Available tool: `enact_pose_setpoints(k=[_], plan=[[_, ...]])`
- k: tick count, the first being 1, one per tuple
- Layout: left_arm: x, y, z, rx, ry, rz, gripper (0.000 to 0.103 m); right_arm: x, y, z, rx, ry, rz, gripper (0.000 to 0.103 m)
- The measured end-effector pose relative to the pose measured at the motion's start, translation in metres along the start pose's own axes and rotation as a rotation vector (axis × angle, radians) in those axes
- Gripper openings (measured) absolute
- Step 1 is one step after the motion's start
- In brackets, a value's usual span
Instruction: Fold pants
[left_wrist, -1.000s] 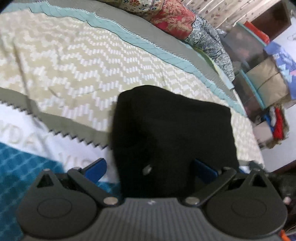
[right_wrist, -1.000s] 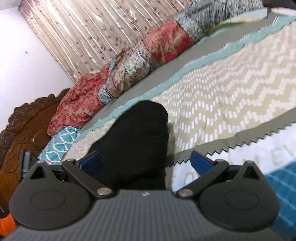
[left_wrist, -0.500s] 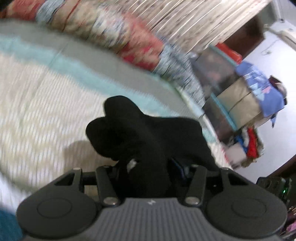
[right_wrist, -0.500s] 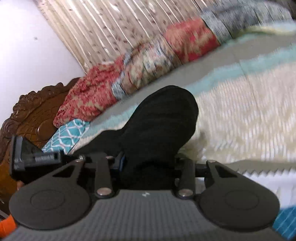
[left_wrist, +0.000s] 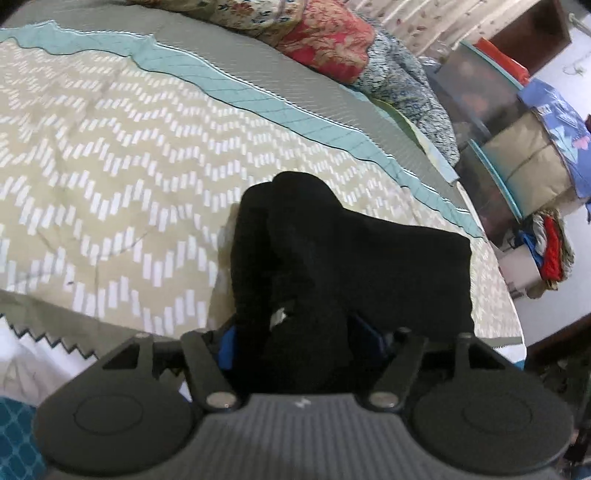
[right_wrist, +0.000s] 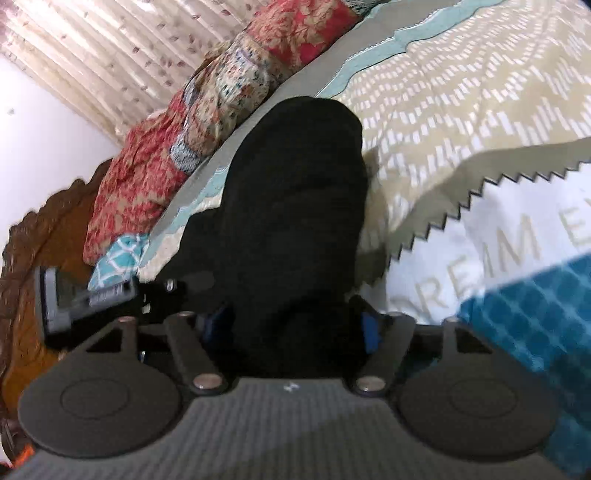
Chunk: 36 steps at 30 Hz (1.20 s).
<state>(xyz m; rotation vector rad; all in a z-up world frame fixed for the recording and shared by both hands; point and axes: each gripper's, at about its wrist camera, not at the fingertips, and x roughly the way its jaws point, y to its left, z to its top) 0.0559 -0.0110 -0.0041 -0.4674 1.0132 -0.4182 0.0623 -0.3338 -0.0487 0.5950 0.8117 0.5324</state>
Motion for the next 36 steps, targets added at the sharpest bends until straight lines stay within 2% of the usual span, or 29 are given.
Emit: enact_pose_setpoints(k=[2,3,4,6,7,9,10,12,14,15,16,17,18,19,20,22,24,27,30,32,33,34,35,36], plan=[[-0.006,0.000,0.003,-0.011,-0.006,0.000,0.074,-0.018,0.003,-0.004,-0.028,-0.017,0.005,0.076],[-0.012,0.000,0.003,-0.013,-0.019,-0.011,0.079,-0.030,0.006,-0.003,-0.044,-0.055,0.014,0.075],[-0.018,0.002,0.005,-0.015,-0.036,-0.021,0.089,-0.044,0.008,0.001,-0.064,-0.101,0.018,0.075],[-0.029,0.004,0.009,-0.029,-0.082,-0.032,0.101,-0.069,0.012,0.013,-0.103,-0.201,0.017,0.075],[-0.031,0.005,0.012,-0.033,-0.096,-0.036,0.101,-0.075,0.012,0.021,-0.114,-0.230,0.019,0.077],[-0.026,0.001,0.020,-0.028,-0.086,-0.042,0.103,-0.073,0.012,0.042,-0.126,-0.263,0.016,0.087],[-0.021,-0.002,0.024,-0.008,-0.074,-0.048,0.103,-0.067,0.012,0.052,-0.144,-0.270,0.021,0.091],[-0.005,-0.008,0.027,0.043,-0.032,-0.048,0.103,-0.040,0.014,0.070,-0.191,-0.246,0.019,0.093],[0.017,-0.011,0.024,0.051,0.030,-0.047,0.099,-0.007,0.008,0.082,-0.168,-0.190,-0.006,0.093],[0.028,-0.011,0.020,0.053,0.073,-0.056,0.091,0.012,0.003,0.084,-0.146,-0.131,-0.002,0.093],[0.034,-0.015,0.015,0.078,0.067,-0.025,0.088,0.034,-0.004,0.081,-0.099,-0.034,-0.008,0.087],[0.031,-0.019,0.012,0.103,0.054,-0.004,0.081,0.047,-0.006,0.076,-0.062,0.011,-0.034,0.065],[0.026,-0.022,0.012,0.108,0.050,-0.004,0.066,0.047,-0.003,0.072,-0.061,0.005,-0.040,0.063],[0.016,-0.021,0.016,0.073,0.040,-0.030,0.052,0.044,0.005,0.074,-0.079,0.000,-0.014,0.049],[0.006,-0.019,0.022,0.032,0.024,-0.069,0.048,0.036,0.015,0.079,-0.083,-0.004,0.038,0.040],[-0.017,-0.017,0.041,-0.032,-0.034,-0.167,0.046,0.022,0.044,0.094,-0.155,-0.036,0.124,0.036],[-0.029,-0.024,0.064,-0.029,-0.097,-0.201,0.046,0.017,0.079,0.111,-0.274,-0.091,0.167,0.036],[-0.038,-0.033,0.107,0.045,-0.225,-0.148,0.045,0.031,0.112,0.153,-0.390,-0.188,0.213,0.036],[-0.032,-0.024,0.158,0.012,-0.284,-0.112,0.046,0.058,0.115,0.196,-0.400,-0.260,0.229,0.036],[-0.017,-0.018,0.187,0.003,-0.335,-0.027,0.057,0.084,0.104,0.215,-0.386,-0.291,0.195,0.036],[-0.005,-0.011,0.195,-0.013,-0.350,0.034,0.084,0.103,0.095,0.223,-0.383,-0.294,0.157,0.037],[0.009,-0.007,0.202,-0.025,-0.347,0.113,0.096,0.116,0.082,0.227,-0.383,-0.284,0.111,0.042],[0.027,-0.001,0.208,-0.037,-0.323,0.197,0.093,0.139,0.069,0.231,-0.367,-0.246,0.017,0.052],[0.040,0.006,0.209,-0.059,-0.284,0.252,0.081,0.164,0.059,0.234,-0.355,-0.202,-0.112,0.056]])
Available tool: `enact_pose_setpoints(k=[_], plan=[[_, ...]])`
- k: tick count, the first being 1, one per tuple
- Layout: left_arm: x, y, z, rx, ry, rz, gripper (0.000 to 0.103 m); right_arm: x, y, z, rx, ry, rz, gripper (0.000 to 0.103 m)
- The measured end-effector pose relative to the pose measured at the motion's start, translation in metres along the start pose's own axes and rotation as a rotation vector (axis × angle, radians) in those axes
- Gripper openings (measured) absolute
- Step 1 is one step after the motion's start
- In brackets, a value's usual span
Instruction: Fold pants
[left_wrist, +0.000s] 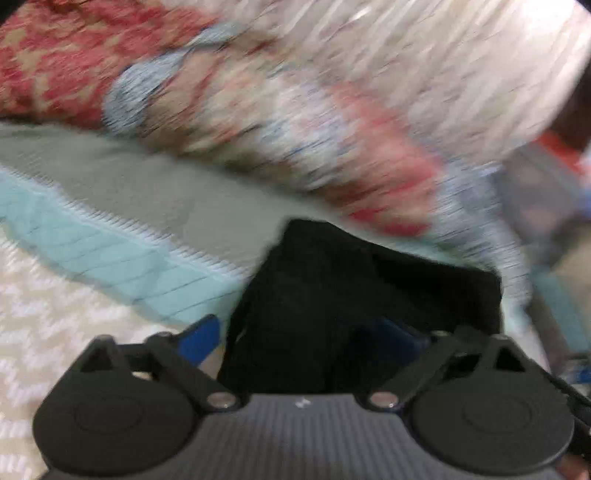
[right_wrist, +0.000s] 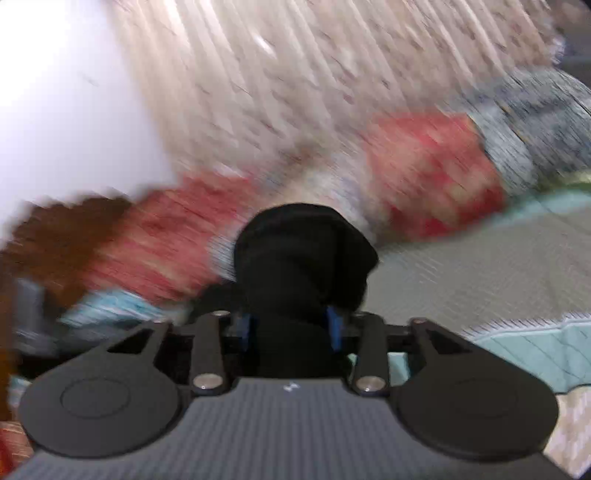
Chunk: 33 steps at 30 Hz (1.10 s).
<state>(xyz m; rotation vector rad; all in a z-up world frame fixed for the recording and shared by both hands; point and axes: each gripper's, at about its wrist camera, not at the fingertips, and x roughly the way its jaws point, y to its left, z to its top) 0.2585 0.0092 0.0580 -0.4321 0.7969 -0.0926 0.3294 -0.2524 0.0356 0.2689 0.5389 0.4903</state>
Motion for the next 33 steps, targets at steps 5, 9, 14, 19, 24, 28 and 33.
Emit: enact_pose_setpoints(k=[5,9,14,19,24,28,33], plan=[[0.001,0.019,-0.038,-0.017,0.041,-0.086,0.076,0.007,-0.029,-0.031,0.034,0.042,-0.102,0.055],[-0.020,0.025,-0.066,0.028,0.049,-0.126,0.076,-0.029,-0.031,-0.038,0.158,-0.019,-0.028,0.056],[-0.064,0.012,-0.094,0.168,0.044,-0.115,0.080,-0.075,-0.010,-0.065,0.230,-0.050,0.071,0.056],[-0.103,0.002,-0.131,0.251,0.088,-0.094,0.080,-0.124,0.000,-0.104,0.231,-0.051,0.051,0.056],[-0.147,0.011,-0.178,0.336,0.090,-0.088,0.082,-0.211,-0.012,-0.130,0.185,-0.230,-0.138,0.055],[-0.160,0.021,-0.204,0.301,0.155,-0.056,0.082,-0.290,-0.045,-0.157,0.088,-0.520,-0.679,0.057],[-0.166,-0.007,-0.229,0.309,0.200,-0.077,0.082,-0.327,-0.119,-0.184,0.065,-0.598,-1.263,0.061]])
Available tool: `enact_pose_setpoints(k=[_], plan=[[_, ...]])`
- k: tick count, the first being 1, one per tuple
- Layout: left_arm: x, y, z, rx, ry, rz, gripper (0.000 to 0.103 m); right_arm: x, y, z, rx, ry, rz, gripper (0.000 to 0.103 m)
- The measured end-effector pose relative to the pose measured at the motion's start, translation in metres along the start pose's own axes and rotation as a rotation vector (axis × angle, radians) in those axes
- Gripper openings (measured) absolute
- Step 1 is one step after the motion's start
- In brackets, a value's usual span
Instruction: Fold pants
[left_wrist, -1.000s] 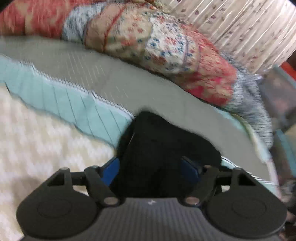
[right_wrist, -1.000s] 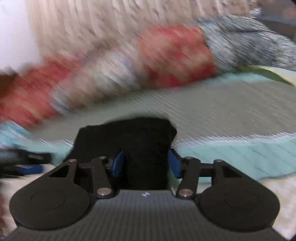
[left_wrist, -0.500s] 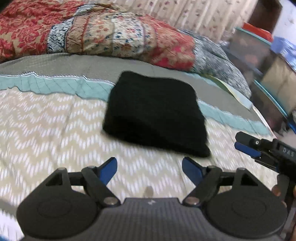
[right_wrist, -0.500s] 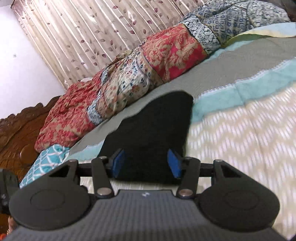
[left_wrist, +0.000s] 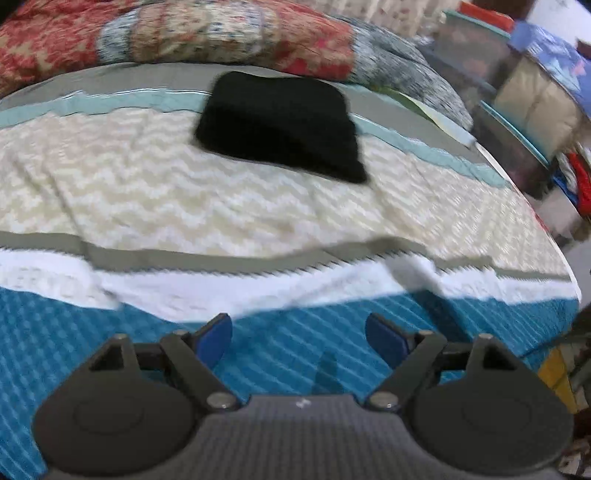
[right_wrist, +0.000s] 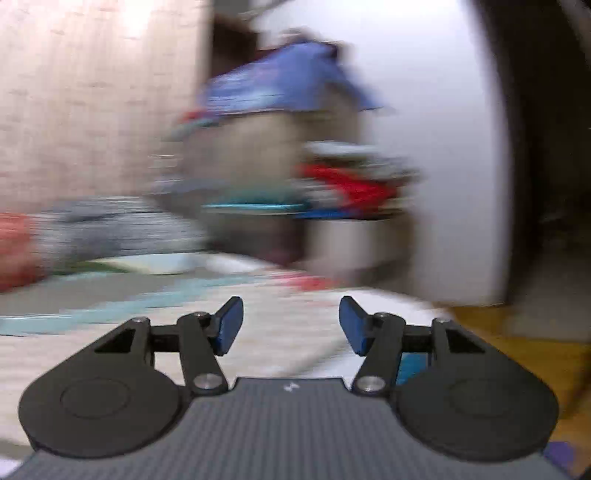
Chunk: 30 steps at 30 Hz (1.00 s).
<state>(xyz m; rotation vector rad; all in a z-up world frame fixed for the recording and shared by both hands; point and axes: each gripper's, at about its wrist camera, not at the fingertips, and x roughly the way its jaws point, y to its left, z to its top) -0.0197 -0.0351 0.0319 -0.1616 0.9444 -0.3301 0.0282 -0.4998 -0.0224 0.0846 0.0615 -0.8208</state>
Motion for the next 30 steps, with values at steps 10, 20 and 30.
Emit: enact_pose_setpoints(k=[10,20,30], plan=[[0.012,-0.075,0.004,0.044,0.064,-0.031,0.082,0.084,0.033,-0.044,0.019,0.179,-0.219,0.064],[0.010,-0.076,0.007,0.037,0.069,0.011,0.082,0.085,0.036,-0.044,0.027,0.149,-0.096,0.031],[0.010,-0.059,0.005,-0.015,0.071,-0.006,0.083,0.010,0.111,-0.075,-0.400,-0.232,-0.077,0.086]])
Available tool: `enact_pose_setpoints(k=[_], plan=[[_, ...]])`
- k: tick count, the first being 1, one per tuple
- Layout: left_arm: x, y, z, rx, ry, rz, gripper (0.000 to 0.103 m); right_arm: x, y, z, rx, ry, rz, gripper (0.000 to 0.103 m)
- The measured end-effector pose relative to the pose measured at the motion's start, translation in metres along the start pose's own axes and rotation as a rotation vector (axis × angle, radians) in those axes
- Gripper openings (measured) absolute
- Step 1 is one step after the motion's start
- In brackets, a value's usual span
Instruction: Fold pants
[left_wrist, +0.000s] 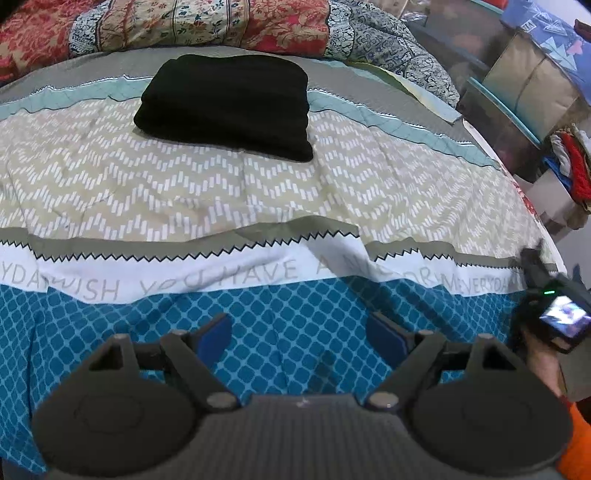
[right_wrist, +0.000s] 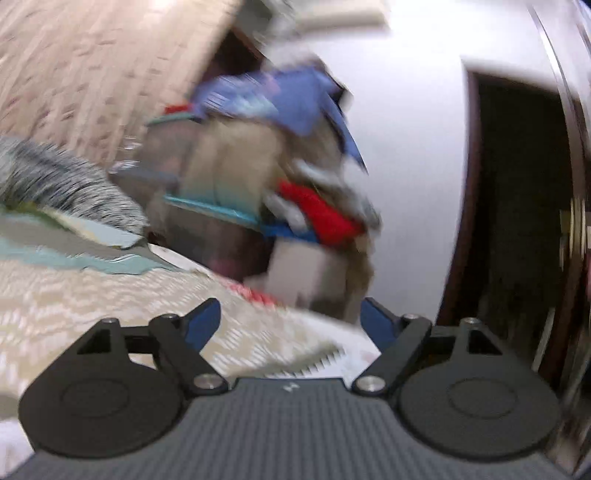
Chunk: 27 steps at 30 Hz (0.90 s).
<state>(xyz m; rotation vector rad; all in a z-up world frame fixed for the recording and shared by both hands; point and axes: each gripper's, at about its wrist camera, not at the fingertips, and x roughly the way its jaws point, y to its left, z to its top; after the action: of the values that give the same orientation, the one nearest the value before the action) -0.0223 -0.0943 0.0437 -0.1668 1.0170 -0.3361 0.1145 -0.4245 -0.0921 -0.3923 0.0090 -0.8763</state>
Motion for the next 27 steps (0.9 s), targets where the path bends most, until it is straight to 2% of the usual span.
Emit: enact_pose_setpoints(k=[1,2,3,5,6,9,10,12,14,15,16,18,21,22,23,24,26,27], plan=[[0.000,0.001,-0.001,-0.001,-0.003,-0.003,0.084,-0.001,0.008,-0.005,-0.087,-0.017,0.049,0.083],[-0.001,0.002,-0.001,-0.002,-0.006,-0.007,0.084,0.000,0.011,-0.006,-0.136,-0.015,0.084,0.067],[-0.001,0.003,-0.002,-0.004,-0.009,-0.011,0.084,0.004,0.008,-0.006,-0.136,0.000,0.107,0.058],[-0.002,0.006,-0.004,-0.011,-0.010,-0.014,0.084,0.014,0.001,-0.004,-0.128,0.058,0.150,0.022],[-0.002,0.008,-0.005,-0.015,-0.008,-0.014,0.084,0.018,0.000,-0.003,-0.138,0.076,0.172,0.016],[-0.005,0.014,-0.008,-0.020,-0.009,-0.010,0.084,0.020,-0.013,0.003,-0.134,0.086,0.225,0.014],[-0.009,0.016,-0.008,-0.020,-0.017,-0.008,0.084,0.017,-0.021,0.006,-0.106,0.084,0.230,0.013],[-0.017,0.023,-0.008,-0.019,-0.044,0.001,0.086,0.015,-0.041,0.009,-0.077,0.077,0.212,0.005],[-0.023,0.032,-0.008,-0.038,-0.060,0.019,0.087,0.027,-0.040,-0.005,-0.181,0.066,0.193,0.005],[-0.023,0.035,-0.007,-0.051,-0.060,0.024,0.087,0.038,-0.043,-0.016,-0.251,0.072,0.153,0.005],[-0.025,0.041,-0.007,-0.069,-0.062,0.026,0.087,0.059,-0.041,-0.025,-0.252,0.103,0.129,0.005],[-0.029,0.048,-0.009,-0.084,-0.073,0.024,0.087,0.084,-0.050,-0.026,-0.173,0.217,0.079,0.005],[-0.030,0.055,-0.012,-0.080,-0.086,0.049,0.087,0.077,-0.044,-0.021,-0.221,0.180,0.086,0.008],[-0.029,0.057,-0.013,-0.073,-0.087,0.060,0.087,0.071,-0.045,-0.015,-0.215,0.148,0.071,0.023],[-0.027,0.060,-0.015,-0.069,-0.085,0.070,0.088,0.065,-0.049,-0.007,-0.184,0.129,0.065,0.053],[-0.024,0.064,-0.019,-0.067,-0.078,0.078,0.088,0.059,-0.054,0.004,-0.129,0.104,0.075,0.064],[-0.012,0.071,-0.027,-0.045,-0.046,0.106,0.089,0.040,-0.062,0.032,-0.019,0.070,0.162,0.066],[-0.003,0.076,-0.032,-0.031,-0.013,0.149,0.088,0.032,-0.063,0.049,0.040,0.074,0.238,0.066]])
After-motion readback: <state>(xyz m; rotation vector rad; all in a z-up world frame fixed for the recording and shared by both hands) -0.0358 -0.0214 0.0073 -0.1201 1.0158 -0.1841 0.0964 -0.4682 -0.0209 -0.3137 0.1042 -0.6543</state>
